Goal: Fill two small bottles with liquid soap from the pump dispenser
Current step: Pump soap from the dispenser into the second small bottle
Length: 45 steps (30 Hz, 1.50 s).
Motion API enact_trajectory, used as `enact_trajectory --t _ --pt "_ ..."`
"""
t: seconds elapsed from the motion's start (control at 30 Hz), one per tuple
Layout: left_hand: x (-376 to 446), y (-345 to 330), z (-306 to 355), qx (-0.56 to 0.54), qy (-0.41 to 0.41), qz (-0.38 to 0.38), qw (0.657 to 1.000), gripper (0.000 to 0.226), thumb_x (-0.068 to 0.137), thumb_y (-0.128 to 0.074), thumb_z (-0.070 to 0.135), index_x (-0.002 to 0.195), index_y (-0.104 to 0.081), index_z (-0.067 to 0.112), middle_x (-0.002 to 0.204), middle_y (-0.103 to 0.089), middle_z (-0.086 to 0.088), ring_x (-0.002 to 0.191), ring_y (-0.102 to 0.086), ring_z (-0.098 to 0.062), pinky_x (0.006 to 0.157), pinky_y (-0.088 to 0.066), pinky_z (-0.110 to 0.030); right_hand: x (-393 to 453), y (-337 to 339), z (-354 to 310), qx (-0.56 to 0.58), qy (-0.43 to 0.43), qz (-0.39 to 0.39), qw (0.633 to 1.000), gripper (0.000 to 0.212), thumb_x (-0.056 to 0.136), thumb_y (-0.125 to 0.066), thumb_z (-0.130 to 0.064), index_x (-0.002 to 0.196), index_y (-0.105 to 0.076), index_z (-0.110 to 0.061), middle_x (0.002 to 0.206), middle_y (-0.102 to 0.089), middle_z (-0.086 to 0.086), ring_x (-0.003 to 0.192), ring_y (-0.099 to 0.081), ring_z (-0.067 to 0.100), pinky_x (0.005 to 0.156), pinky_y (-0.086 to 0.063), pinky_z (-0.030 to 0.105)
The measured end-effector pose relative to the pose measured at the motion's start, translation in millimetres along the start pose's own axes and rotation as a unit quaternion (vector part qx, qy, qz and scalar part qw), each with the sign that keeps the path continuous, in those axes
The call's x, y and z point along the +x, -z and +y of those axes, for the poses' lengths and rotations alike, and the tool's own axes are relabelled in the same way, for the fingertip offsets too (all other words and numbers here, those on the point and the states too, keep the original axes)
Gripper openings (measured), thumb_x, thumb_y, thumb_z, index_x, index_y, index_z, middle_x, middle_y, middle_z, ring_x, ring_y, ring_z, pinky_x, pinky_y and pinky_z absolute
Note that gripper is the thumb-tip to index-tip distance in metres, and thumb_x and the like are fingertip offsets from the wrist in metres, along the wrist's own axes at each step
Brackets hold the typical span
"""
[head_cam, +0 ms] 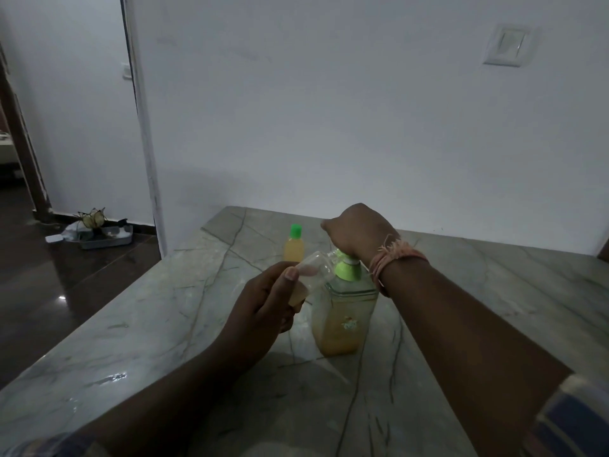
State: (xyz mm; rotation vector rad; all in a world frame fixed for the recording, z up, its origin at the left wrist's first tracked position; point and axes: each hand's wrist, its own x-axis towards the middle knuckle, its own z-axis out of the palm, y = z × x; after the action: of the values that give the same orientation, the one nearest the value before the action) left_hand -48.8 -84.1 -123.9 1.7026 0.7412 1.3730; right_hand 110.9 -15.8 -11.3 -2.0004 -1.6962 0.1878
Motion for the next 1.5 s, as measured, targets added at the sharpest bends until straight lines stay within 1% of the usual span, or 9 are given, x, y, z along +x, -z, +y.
enact_trajectory --t 0.13,0.3,0.37,0.53,0.67,0.8,0.97,1.3,1.5 --pt "-0.6 -0.3 1.8 -0.010 0.004 -0.001 1.000 0.051 0.090 -0.045 0.057 0.118 -0.065 0.019 0.068 -0.055 -0.001 0.052 -0.045 -0.012 0.046 -0.036 -0.026 -2.7 7.5 -4.4 -0.035 0.009 -0.025 0.999 0.030 0.087 -0.056 -0.038 0.067 -0.053 -0.016 0.069 -0.055 0.002 0.073 -0.058 0.024 0.066 -0.043 0.029" --pt "1.0 1.4 0.7 -0.004 0.001 -0.005 1.000 0.049 0.091 -0.045 0.056 0.117 -0.065 0.020 0.069 -0.056 -0.003 0.052 -0.046 -0.013 0.045 -0.037 -0.025 -1.3 7.9 -6.6 -0.034 0.042 0.033 0.998 0.034 0.088 -0.055 -0.043 0.066 -0.053 -0.017 0.069 -0.057 0.002 0.066 -0.056 0.022 0.061 -0.042 0.029" --pt "1.5 1.1 -0.8 -0.005 0.003 -0.006 1.000 0.047 0.091 -0.045 0.056 0.116 -0.065 0.021 0.070 -0.057 -0.003 0.052 -0.047 -0.012 0.045 -0.038 -0.024 0.5 2.6 -2.4 0.011 0.016 0.016 1.000 0.033 0.088 -0.056 -0.041 0.067 -0.054 -0.016 0.070 -0.059 0.004 0.071 -0.060 0.025 0.064 -0.044 0.030" --pt "-0.3 1.1 -1.3 -0.007 0.003 -0.012 1.000 0.035 0.096 -0.045 0.052 0.113 -0.068 0.032 0.070 -0.056 -0.006 0.051 -0.045 -0.013 0.045 -0.036 -0.026 1.7 4.6 -2.6 -0.015 0.013 -0.036 0.999 0.031 0.087 -0.056 -0.039 0.067 -0.053 -0.016 0.071 -0.058 0.002 0.068 -0.057 0.020 0.064 -0.044 0.029" --pt "-0.3 1.0 1.0 -0.014 0.007 -0.005 1.000 0.031 0.096 -0.044 0.051 0.108 -0.068 0.038 0.069 -0.057 -0.004 0.052 -0.046 -0.014 0.046 -0.036 -0.027 -0.9 9.3 -6.2 -0.044 0.037 0.015 0.998 0.033 0.088 -0.055 -0.043 0.067 -0.053 -0.017 0.070 -0.057 0.001 0.067 -0.057 0.021 0.064 -0.044 0.029" --pt "0.8 0.3 -0.9 -0.022 0.003 -0.005 1.000 0.034 0.098 -0.044 0.047 0.112 -0.069 0.030 0.068 -0.055 -0.005 0.052 -0.045 -0.013 0.045 -0.035 -0.026 -0.2 1.8 2.1 0.020 0.020 0.018 0.999 0.036 0.087 -0.054 -0.045 0.066 -0.053 -0.016 0.072 -0.060 0.004 0.074 -0.061 0.026 0.067 -0.046 0.032" --pt "0.9 1.0 -1.0 -0.013 0.001 -0.008 1.000 0.039 0.091 -0.045 0.059 0.112 -0.068 0.035 0.070 -0.057 -0.007 0.052 -0.046 -0.014 0.045 -0.036 -0.028 0.4 6.8 -3.4 -0.033 0.021 -0.011 0.999 0.033 0.087 -0.055 -0.043 0.067 -0.052 -0.017 0.071 -0.056 0.001 0.074 -0.059 0.025 0.066 -0.044 0.030" --pt "0.5 1.5 -1.3 -0.021 0.006 -0.011 1.000 0.030 0.099 -0.042 0.045 0.109 -0.069 0.035 0.069 -0.054 -0.010 0.053 -0.044 -0.019 0.046 -0.034 -0.030 0.9 2.1 -2.7 -0.024 0.019 -0.021 0.999 0.030 0.086 -0.054 -0.039 0.067 -0.053 -0.016 0.071 -0.055 0.002 0.075 -0.059 0.025 0.068 -0.044 0.031" --pt "-0.6 1.0 1.4 -0.018 0.000 -0.013 1.000 0.034 0.098 -0.043 0.051 0.110 -0.069 0.031 0.069 -0.054 -0.009 0.052 -0.044 -0.016 0.045 -0.034 -0.029 -1.1 10.6 -5.8 -0.053 0.038 -0.008 0.998 0.036 0.088 -0.052 -0.045 0.067 -0.052 -0.016 0.071 -0.056 0.002 0.074 -0.059 0.025 0.067 -0.044 0.031"
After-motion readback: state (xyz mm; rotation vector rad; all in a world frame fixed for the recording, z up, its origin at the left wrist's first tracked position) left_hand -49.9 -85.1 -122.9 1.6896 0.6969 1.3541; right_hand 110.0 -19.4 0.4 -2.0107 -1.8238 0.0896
